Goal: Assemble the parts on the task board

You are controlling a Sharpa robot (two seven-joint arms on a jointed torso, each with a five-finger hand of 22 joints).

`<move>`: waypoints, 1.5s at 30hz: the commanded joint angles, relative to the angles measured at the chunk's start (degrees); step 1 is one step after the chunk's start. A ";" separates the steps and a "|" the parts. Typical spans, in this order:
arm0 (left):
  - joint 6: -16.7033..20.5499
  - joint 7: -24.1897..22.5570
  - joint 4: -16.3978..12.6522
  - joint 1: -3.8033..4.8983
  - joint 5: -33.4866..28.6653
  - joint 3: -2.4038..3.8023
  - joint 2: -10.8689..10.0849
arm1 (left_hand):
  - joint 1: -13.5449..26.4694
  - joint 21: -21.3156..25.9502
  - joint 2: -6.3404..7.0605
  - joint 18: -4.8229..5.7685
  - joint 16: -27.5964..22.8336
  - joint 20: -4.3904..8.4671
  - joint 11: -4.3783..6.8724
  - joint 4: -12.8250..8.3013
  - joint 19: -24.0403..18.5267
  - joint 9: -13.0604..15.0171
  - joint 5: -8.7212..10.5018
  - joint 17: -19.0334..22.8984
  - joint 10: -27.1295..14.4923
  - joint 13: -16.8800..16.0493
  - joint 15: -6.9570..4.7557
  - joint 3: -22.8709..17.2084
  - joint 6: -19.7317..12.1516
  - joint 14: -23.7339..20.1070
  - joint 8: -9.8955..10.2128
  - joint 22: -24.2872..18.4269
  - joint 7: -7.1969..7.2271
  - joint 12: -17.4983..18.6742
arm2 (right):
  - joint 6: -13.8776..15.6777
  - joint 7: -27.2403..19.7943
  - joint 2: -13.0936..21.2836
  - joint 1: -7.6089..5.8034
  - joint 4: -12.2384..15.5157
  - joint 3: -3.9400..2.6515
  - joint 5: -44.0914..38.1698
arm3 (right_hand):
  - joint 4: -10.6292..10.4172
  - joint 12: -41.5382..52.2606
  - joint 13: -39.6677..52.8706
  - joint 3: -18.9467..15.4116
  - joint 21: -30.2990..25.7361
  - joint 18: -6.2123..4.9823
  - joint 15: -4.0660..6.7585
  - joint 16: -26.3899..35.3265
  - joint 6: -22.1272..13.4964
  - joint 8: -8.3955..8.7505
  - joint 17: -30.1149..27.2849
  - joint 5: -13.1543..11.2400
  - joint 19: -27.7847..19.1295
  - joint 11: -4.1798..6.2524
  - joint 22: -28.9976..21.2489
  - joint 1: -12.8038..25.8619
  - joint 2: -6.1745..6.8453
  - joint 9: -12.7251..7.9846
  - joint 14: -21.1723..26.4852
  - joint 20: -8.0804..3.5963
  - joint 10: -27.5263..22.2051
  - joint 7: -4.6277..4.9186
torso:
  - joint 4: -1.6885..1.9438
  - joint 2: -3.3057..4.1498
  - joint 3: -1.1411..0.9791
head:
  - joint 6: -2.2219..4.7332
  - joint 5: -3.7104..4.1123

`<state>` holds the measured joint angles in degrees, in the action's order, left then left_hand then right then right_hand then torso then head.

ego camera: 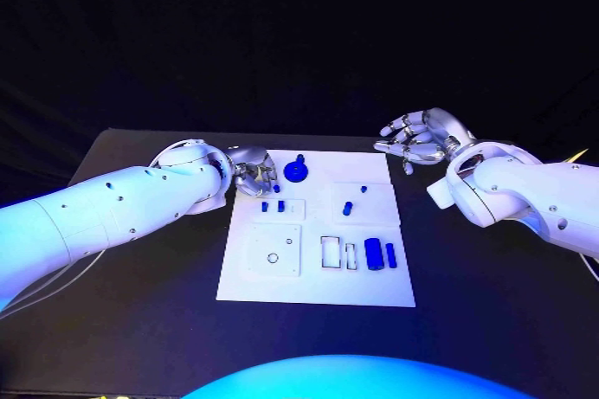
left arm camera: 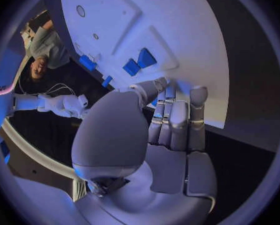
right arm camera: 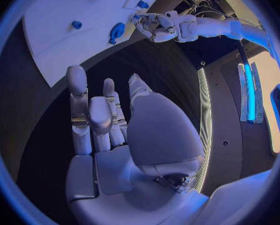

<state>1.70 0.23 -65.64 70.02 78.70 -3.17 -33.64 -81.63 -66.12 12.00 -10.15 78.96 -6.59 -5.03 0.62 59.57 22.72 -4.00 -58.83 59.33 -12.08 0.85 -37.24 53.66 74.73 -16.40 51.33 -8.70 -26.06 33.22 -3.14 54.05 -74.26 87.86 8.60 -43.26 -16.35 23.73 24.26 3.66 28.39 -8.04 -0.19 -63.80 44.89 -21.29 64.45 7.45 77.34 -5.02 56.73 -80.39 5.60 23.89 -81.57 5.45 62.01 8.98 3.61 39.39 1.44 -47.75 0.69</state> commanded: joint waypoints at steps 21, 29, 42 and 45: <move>5.53 0.70 0.39 -0.01 -2.37 0.70 -2.02 | 0.74 1.73 -0.15 0.43 -0.69 -1.37 -1.59 -0.66 -3.31 -1.72 -0.92 5.26 -0.93 0.29 1.67 -0.18 -3.36 -2.88 3.83 -2.95 -2.08 2.82 | -6.89 3.56 -0.21 0.04 -0.34 -0.01 -11.56 | 2.46 -8.85 -8.62 11.71 12.09 0.52 -0.35 -5.79 2.92 2.70 5.37 0.86 3.73 -0.69 7.20 -7.75 4.54 -1.92 -2.89 0.31 -1.95 1.12 | -0.15 -0.09 -0.05 | 0.84 0.33; 11.16 -2.47 -0.20 0.10 -29.21 2.35 -6.83 | 0.00 5.99 -0.09 -0.49 -12.17 -1.82 -2.60 -1.99 -9.23 -1.69 -1.01 24.63 -3.62 0.77 2.27 -1.48 -3.24 -15.44 3.56 -7.38 -2.88 3.50 | -13.97 9.21 -1.53 0.07 -0.48 -0.02 -33.81 | 2.85 -12.91 -14.02 21.27 22.37 1.78 0.08 -10.87 6.48 5.95 8.82 0.65 5.35 -0.06 14.03 -6.34 8.80 -3.24 -4.70 -0.06 0.85 -0.14 | -0.07 -0.40 -0.31 | 1.84 1.98; 1.31 -15.34 -9.50 0.08 -62.52 2.76 -13.65 | 2.23 12.30 -0.98 -0.47 -18.68 -2.44 -2.69 -0.22 -10.97 -1.26 -1.02 28.94 -4.96 1.28 2.65 2.70 -4.10 -18.11 2.58 -11.50 -2.74 2.83 | -18.04 15.50 -4.67 0.42 -1.85 -0.02 -48.15 | 3.70 -15.25 -16.25 23.65 24.40 2.08 0.15 -11.86 7.92 6.95 9.35 0.54 5.54 -0.01 15.61 -4.48 10.41 -3.23 -5.03 -0.19 0.55 -0.60 | 0.05 -0.42 -0.09 | 2.82 4.25; 0.67 -16.13 -11.08 0.06 -64.63 2.76 -14.43 | 2.19 12.50 -0.99 -0.47 -18.86 -2.43 -2.72 -0.22 -10.94 -1.24 -1.03 29.05 -5.00 1.30 2.67 2.83 -4.08 -18.16 2.52 -11.66 -2.77 2.82 | -18.83 15.99 -5.43 0.72 -2.17 -0.02 -49.13 | 3.79 -15.32 -16.32 23.70 24.39 2.08 0.13 -11.87 8.03 6.95 9.35 0.54 5.52 -0.03 15.63 -4.46 10.45 -3.21 -5.02 -0.17 0.49 -0.60 | 0.01 -0.35 -0.09 | 2.91 4.43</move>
<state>2.88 -15.34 -76.13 70.05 15.29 -0.46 -47.94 -80.20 -54.02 11.17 -10.23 60.65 -9.11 -7.49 -0.07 48.82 21.42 -4.00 -30.48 55.38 -11.47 3.29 -36.20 50.04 57.29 -13.32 40.48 -11.26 -22.96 14.93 12.59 48.79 -73.70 85.76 8.58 -91.80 -13.04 9.08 8.39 25.02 51.41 -7.02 0.02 -74.81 50.82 -15.37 73.03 7.45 81.97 -5.23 71.53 -85.23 14.81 20.95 -84.02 5.33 63.45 8.16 3.62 38.98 1.35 -44.91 4.92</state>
